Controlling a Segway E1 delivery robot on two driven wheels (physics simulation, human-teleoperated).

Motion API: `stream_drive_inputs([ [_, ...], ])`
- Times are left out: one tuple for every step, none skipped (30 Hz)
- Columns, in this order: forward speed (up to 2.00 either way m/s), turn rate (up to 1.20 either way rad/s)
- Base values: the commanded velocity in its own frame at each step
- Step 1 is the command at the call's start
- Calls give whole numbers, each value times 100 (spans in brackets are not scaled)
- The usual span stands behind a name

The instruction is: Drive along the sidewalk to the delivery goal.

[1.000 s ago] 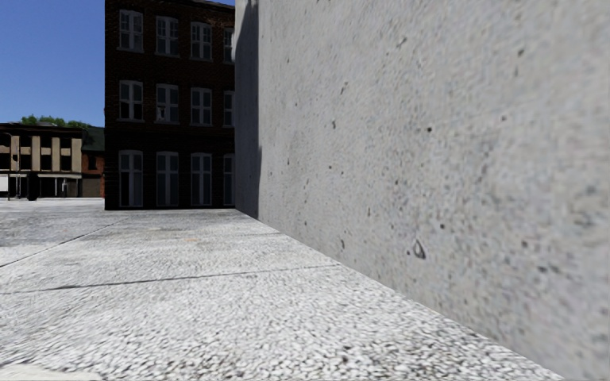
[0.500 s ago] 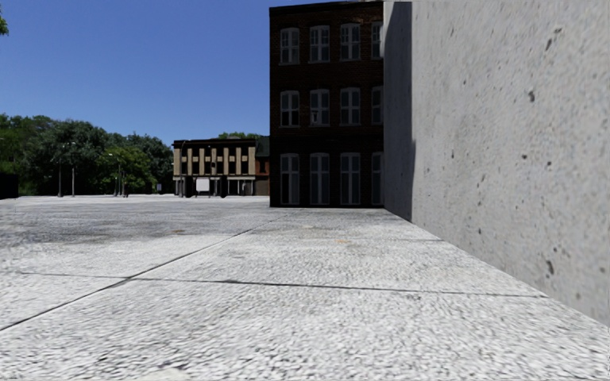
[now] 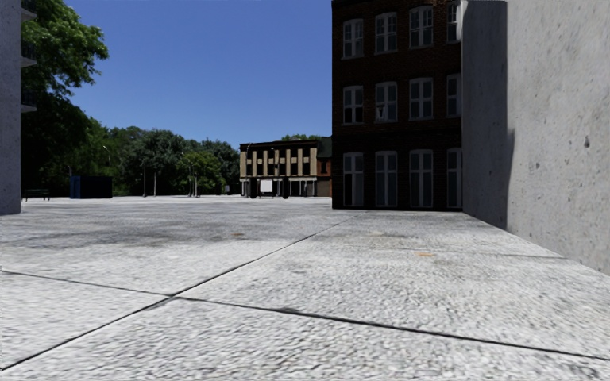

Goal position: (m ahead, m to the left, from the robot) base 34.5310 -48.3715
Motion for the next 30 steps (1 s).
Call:
stream_drive_inputs([
  [84, 0],
  [82, 0],
  [82, 0],
  [164, 0],
  [185, 0],
  [191, 0],
  [191, 0],
  [193, 0],
  [194, 0],
  [194, 0],
  [194, 0],
  [195, 0],
  [197, 0],
  [199, 8],
  [199, 8],
  [200, 25],
  [200, 34],
  [200, 37],
  [200, 37],
  [200, 40],
  [200, 42],
  [200, 42],
  [200, 42],
  [200, 42],
  [200, 42],
  [200, 42],
  [200, 42],
  [200, 42],
  [200, 42],
  [200, 42],
])
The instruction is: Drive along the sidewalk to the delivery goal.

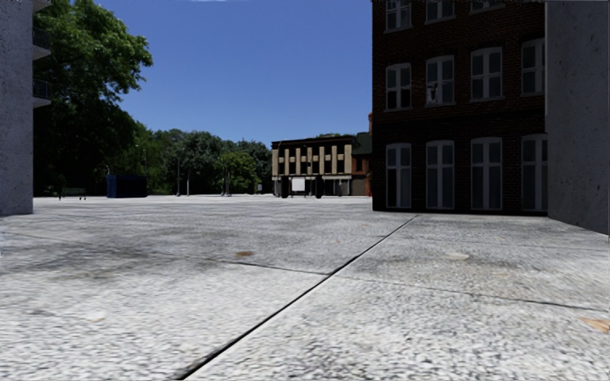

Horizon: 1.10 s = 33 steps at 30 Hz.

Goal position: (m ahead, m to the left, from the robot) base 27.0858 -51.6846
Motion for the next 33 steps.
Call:
stream_drive_inputs([
  [200, 42],
  [200, 37],
  [200, 0],
  [200, 0],
  [200, 0],
  [200, 0],
  [200, 0],
  [200, 0],
  [200, 0],
  [200, 0],
  [200, 0],
  [200, 0],
  [200, 0],
  [200, 0],
  [200, 0],
  [200, 0],
  [200, 0],
  [200, 0],
  [200, 0],
  [200, 0],
  [200, 0],
  [200, 0],
  [200, 0],
  [200, 0],
  [200, 0],
  [200, 0],
  [200, 0],
  [200, 0],
  [200, 0],
  [200, 0],
  [200, 0],
  [200, 0],
  [200, 0],
])
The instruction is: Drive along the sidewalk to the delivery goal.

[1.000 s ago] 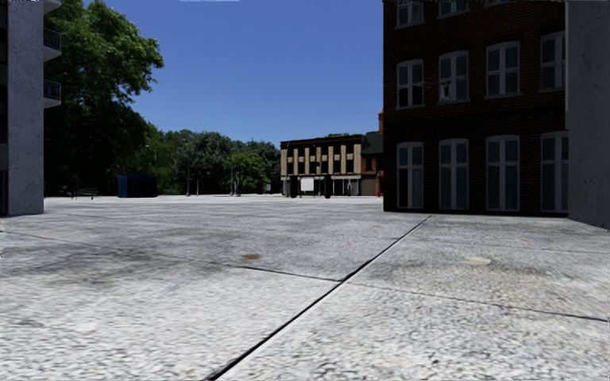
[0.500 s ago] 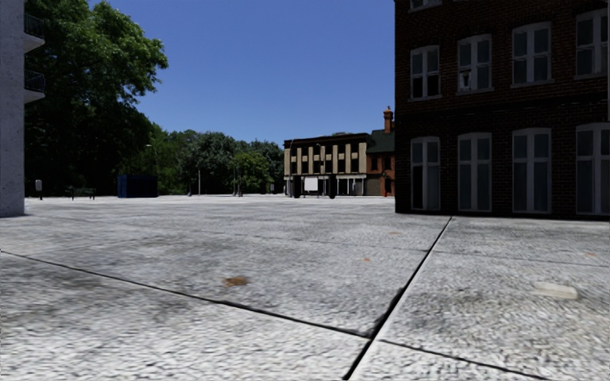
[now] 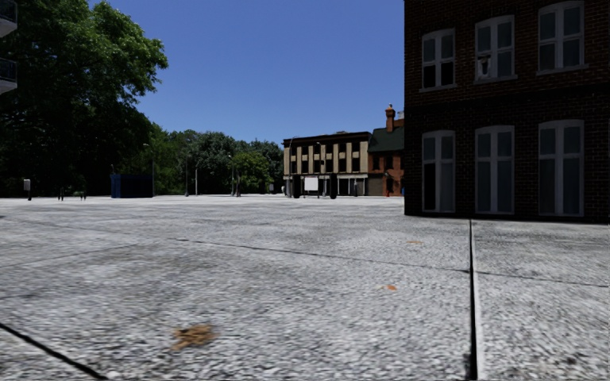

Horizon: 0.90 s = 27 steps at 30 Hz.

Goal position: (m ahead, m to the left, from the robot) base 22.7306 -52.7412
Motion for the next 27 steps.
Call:
stream_drive_inputs([
  [200, 0],
  [200, 0],
  [200, 0],
  [200, 0],
  [200, 0],
  [200, 0],
  [200, 0],
  [200, 0],
  [200, 0],
  [200, 0],
  [200, 0],
  [200, 0],
  [200, -6],
  [200, -21],
  [200, -21],
  [200, -26],
  [200, -28],
  [200, -28],
  [200, -28],
  [200, -18],
  [200, -2],
  [200, -2],
  [200, 0],
  [200, 0],
  [200, 0],
  [200, 0],
  [200, 0],
])
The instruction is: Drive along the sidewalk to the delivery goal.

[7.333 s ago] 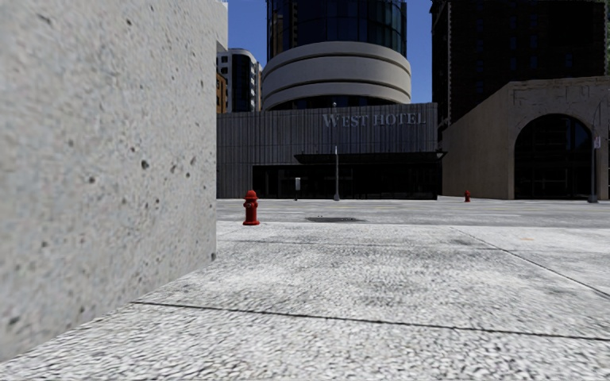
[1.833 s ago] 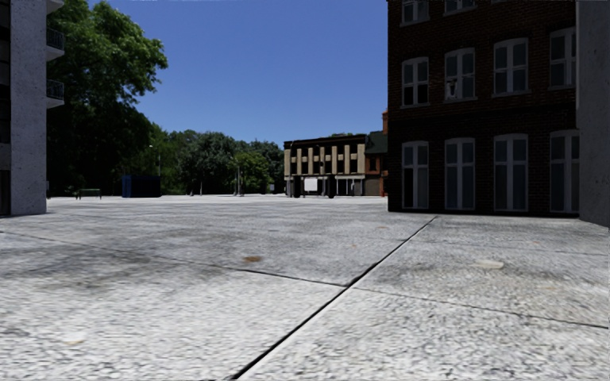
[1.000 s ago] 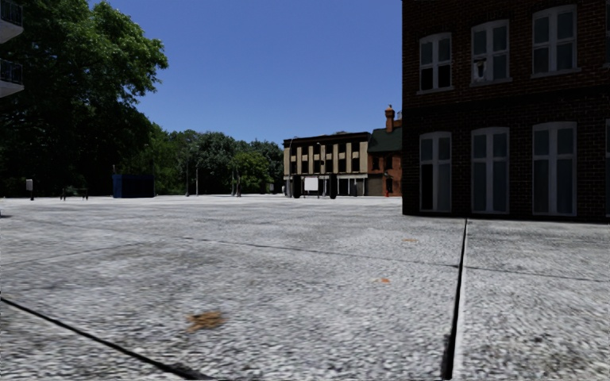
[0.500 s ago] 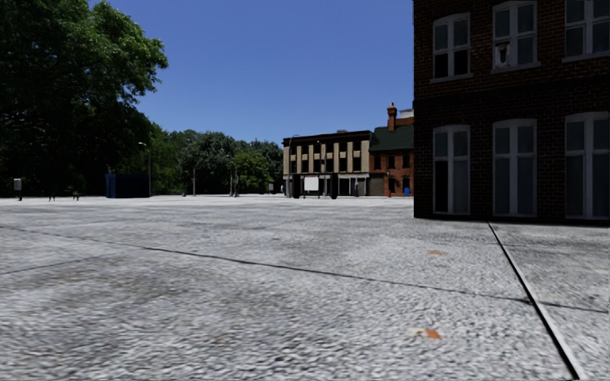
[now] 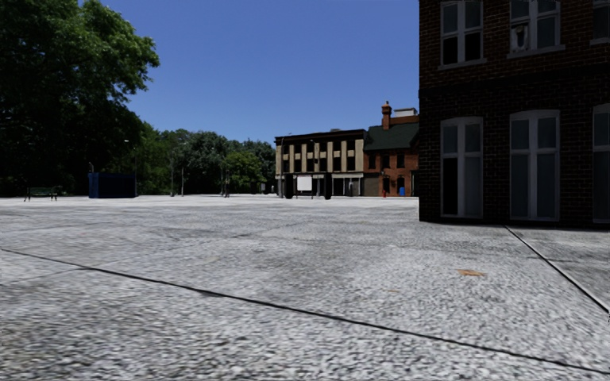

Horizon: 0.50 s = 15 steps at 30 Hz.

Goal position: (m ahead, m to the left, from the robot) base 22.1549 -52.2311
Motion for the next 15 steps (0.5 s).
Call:
stream_drive_inputs([
  [200, 0],
  [200, 0],
  [200, 0],
  [200, 0],
  [200, 0],
  [200, 0],
  [200, 0],
  [200, 0],
  [200, 0],
  [200, 0],
  [200, 0],
  [200, 0],
  [200, 0],
  [200, 0],
  [200, 0],
])
